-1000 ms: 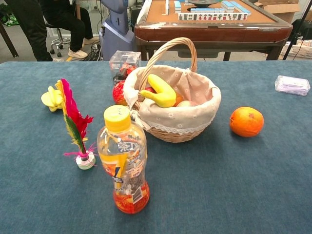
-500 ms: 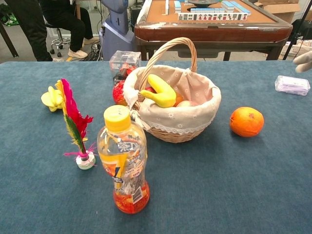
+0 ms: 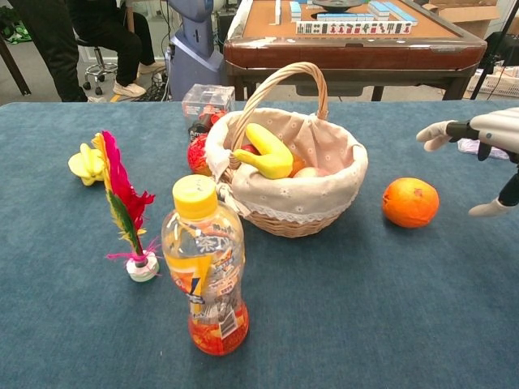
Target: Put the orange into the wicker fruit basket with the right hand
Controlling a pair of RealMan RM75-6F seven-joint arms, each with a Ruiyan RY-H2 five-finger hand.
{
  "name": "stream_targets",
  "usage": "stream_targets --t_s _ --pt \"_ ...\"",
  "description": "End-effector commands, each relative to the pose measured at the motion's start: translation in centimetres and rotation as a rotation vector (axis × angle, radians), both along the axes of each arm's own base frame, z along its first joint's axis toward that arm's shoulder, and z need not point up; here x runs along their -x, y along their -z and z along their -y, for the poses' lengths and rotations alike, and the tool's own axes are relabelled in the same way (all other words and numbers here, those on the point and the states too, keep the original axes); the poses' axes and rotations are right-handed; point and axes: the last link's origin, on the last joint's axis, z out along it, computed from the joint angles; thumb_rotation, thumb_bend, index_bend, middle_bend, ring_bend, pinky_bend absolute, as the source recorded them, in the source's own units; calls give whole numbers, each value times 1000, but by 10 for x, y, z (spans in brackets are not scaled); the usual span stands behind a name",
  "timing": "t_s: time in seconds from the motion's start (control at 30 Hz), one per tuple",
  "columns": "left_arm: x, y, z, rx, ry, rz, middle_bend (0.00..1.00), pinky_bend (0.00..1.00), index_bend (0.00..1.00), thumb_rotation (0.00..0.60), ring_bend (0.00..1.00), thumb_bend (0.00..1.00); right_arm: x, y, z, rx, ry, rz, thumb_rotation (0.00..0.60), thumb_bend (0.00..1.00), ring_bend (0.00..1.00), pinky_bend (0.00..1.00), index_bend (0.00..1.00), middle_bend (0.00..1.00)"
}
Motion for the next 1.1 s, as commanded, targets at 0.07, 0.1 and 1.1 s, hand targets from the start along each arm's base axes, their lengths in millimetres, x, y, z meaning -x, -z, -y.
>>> stream_targets --t_s 0.07,0.1,1.1 --pt "0 0 0 0 0 1 19 0 139 600 3 219 2 12 6 -25 15 -23 600 103 128 342 117 163" --pt "0 0 0 0 -1 1 19 0 139 600 3 219 3 14 6 -31 18 -29 600 103 128 342 117 163" --pt "3 -3 3 -11 -4 6 19 0 139 600 3 220 -18 0 1 23 -6 155 600 310 190 342 324 313"
